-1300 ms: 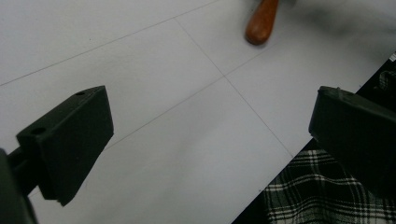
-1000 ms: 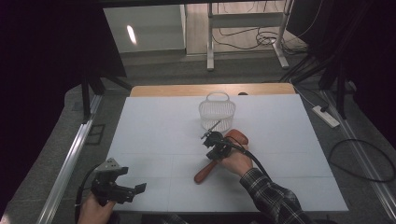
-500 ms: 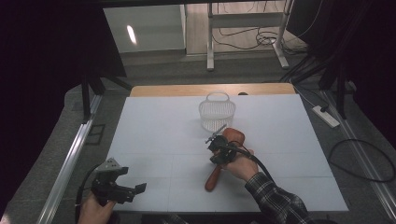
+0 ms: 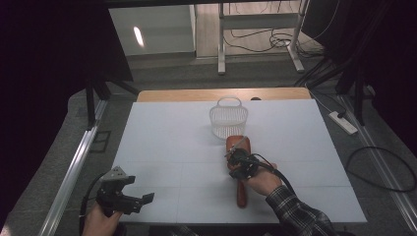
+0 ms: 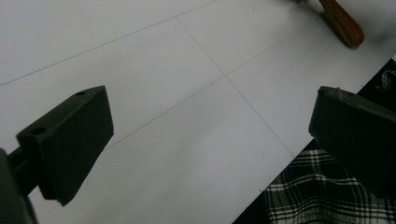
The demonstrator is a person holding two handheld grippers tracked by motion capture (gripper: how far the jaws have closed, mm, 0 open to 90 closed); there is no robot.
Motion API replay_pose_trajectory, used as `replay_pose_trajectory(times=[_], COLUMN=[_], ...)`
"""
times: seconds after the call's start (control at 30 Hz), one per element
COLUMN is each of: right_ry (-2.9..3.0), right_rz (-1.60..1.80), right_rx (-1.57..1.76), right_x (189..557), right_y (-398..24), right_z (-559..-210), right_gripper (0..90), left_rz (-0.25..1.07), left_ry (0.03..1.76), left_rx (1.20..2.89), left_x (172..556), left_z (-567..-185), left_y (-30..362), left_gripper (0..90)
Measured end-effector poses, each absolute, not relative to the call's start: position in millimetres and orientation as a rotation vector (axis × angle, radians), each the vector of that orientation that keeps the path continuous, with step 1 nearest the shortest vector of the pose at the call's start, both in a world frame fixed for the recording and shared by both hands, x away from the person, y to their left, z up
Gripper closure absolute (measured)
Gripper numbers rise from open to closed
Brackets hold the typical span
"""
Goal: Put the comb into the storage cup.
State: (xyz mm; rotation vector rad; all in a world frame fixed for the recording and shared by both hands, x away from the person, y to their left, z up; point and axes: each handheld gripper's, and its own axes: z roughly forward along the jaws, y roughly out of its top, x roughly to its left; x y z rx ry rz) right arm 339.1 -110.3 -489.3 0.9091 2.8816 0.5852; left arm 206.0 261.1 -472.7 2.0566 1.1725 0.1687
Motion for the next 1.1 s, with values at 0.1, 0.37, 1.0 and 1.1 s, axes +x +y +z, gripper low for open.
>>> replay_pose_trajectory(times=[0.1,0.37,1.0,1.1], right_ry=[2.881,2.878,2.829,2.820], right_rz=[0.580,0.548,0.536,0.556], right_rx=[0.918,0.942,0.968,0.967], right_x=[337,333,332,330], right_y=[-116,-135,-167,-166], right_z=[-489,-491,-490,-484], right_gripper=[89.4,89.4,89.3,87.2], left_rz=[0.169,0.170,0.170,0.169], left_ry=[1.173,1.172,1.175,1.175], left_rx=[2.058,2.063,2.064,2.064], left_x=[206,206,207,207], left_z=[-473,-473,-473,-473], left_y=[261,261,261,261], left_gripper=[0.7,0.7,0.8,0.8])
